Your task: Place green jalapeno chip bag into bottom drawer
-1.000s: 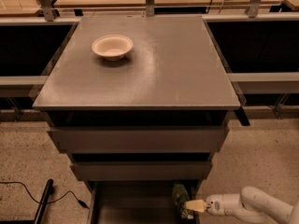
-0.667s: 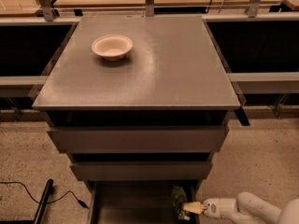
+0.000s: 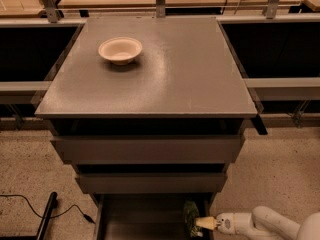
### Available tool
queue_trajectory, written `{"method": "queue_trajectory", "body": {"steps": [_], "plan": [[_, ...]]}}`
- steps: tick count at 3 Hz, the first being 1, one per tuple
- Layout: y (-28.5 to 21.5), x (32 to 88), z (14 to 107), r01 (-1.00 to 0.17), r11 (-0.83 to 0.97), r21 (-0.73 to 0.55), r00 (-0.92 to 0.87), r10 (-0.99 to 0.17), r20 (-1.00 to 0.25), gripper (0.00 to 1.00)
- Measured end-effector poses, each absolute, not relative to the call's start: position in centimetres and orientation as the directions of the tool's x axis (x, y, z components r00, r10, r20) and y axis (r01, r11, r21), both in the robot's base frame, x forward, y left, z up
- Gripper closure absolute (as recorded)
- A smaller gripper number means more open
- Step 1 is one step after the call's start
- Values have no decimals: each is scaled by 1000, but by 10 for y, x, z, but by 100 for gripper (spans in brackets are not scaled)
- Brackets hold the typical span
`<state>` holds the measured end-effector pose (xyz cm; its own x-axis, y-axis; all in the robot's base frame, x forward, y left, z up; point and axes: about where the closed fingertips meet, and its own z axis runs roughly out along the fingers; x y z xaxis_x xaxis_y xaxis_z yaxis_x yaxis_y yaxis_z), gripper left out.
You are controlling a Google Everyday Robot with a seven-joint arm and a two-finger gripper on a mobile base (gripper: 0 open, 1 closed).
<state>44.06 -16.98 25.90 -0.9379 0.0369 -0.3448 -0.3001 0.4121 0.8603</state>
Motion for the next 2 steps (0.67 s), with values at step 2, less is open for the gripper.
{"method": "queue_trajectory", "body": {"steps": [2], "plan": [[-165, 440, 258, -300, 406, 863, -939, 33, -342, 0]]}}
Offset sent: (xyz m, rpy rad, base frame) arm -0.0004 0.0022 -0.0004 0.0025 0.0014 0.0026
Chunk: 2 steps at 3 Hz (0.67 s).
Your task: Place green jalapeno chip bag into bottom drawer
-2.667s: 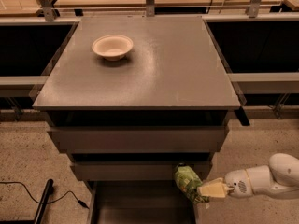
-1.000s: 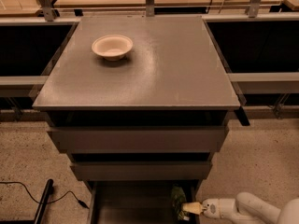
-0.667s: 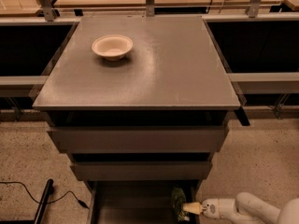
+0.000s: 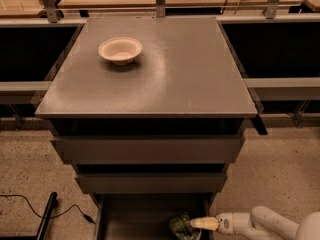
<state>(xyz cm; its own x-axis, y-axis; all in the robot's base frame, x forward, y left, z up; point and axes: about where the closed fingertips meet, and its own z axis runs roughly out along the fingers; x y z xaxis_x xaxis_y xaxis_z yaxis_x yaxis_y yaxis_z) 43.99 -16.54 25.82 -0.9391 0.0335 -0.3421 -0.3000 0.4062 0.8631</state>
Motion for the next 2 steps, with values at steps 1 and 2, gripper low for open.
{"method": "queue_trajectory", "body": {"steps": [1, 2], "plan": [[-157, 429, 280, -351, 368, 861, -923, 18, -384, 0], [-158, 411, 309, -408, 335, 849, -899, 14, -438, 0]]}}
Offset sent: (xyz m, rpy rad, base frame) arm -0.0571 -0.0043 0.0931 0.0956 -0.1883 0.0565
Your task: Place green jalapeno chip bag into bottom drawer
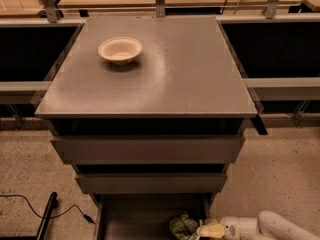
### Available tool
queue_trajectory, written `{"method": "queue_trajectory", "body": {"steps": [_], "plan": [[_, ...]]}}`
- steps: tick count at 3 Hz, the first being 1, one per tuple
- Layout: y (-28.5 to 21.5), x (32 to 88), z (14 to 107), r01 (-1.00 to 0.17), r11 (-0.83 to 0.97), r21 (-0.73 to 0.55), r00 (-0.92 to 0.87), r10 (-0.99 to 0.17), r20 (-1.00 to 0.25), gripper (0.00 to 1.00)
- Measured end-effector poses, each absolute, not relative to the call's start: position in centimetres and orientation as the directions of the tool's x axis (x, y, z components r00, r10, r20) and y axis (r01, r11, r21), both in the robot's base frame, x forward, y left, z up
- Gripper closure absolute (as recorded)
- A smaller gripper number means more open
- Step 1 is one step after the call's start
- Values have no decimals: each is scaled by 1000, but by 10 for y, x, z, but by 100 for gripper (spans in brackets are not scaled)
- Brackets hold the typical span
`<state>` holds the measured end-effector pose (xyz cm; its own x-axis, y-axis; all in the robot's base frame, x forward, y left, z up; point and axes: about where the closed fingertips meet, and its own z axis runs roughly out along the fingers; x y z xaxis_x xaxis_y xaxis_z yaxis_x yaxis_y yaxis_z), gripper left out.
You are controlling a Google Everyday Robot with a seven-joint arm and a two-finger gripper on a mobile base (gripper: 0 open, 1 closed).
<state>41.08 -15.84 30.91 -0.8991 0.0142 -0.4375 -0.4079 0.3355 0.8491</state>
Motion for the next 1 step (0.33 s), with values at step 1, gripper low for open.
{"method": "queue_trajectory", "body": {"steps": [1], "plan": [[-183, 385, 341, -426, 336, 840, -886, 36, -463, 0]]}}
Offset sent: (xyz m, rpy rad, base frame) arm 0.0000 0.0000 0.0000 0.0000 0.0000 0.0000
